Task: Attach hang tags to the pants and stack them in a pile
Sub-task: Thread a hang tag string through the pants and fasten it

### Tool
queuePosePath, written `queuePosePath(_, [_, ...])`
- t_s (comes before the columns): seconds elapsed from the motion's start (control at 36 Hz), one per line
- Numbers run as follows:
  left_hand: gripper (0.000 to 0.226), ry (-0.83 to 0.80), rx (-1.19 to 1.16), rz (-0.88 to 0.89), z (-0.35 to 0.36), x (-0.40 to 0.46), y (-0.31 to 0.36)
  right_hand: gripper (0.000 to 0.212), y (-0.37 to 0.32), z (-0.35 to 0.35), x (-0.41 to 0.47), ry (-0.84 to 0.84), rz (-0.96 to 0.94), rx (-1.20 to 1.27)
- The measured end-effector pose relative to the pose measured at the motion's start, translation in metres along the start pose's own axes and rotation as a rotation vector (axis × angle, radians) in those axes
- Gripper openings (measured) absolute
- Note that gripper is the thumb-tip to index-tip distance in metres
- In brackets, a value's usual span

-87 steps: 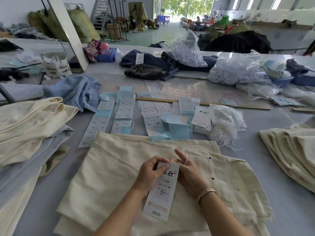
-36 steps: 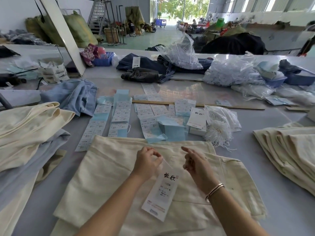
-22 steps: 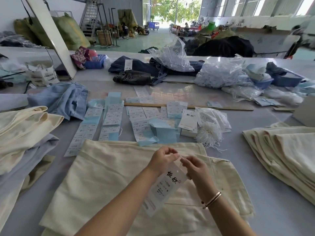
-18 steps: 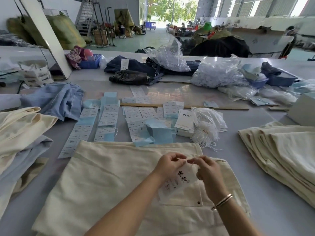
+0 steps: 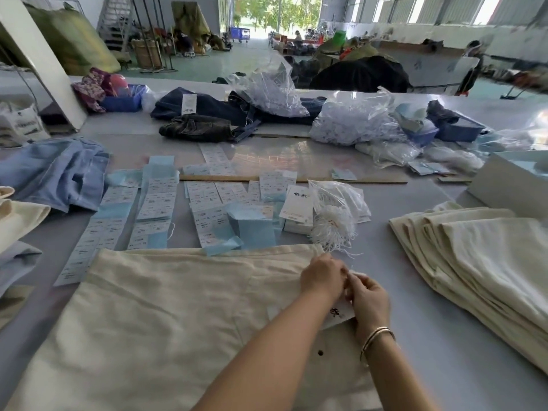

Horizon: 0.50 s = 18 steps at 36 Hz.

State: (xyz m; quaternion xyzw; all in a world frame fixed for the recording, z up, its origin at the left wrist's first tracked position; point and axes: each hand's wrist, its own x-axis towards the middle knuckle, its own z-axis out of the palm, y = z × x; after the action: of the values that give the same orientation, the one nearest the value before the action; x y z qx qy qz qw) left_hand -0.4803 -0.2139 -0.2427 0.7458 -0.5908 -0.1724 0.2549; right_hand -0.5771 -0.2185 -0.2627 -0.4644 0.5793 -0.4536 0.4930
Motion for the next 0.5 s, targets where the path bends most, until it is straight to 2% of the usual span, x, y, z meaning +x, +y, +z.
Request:
queuePosePath(0.11, [0.024,0.039,-0.051,-0.014,0.002,0.003,-0.003,0.013,0.003,-0.005,0.002,0.035,-0.031,-0.102])
queuePosePath(0.28, [0.018,0.079,-0.298,-0.132,0.000,0.004,-0.009,0.016,0.000,0.001,0.000,0.081,-0.054,-0.312])
queuePosePath(0.42, [0.016,0.090,-0.417,-0.065,0.007,-0.008,-0.018,0.013,-0.006,0.007,0.005,0.097,-0.017,-0.342])
queuePosePath(0.5, [0.015,0.030,-0.568,-0.028,0.010,-0.013,-0.026,0.015,-0.005,0.009,0.003,0.133,-0.040,-0.296])
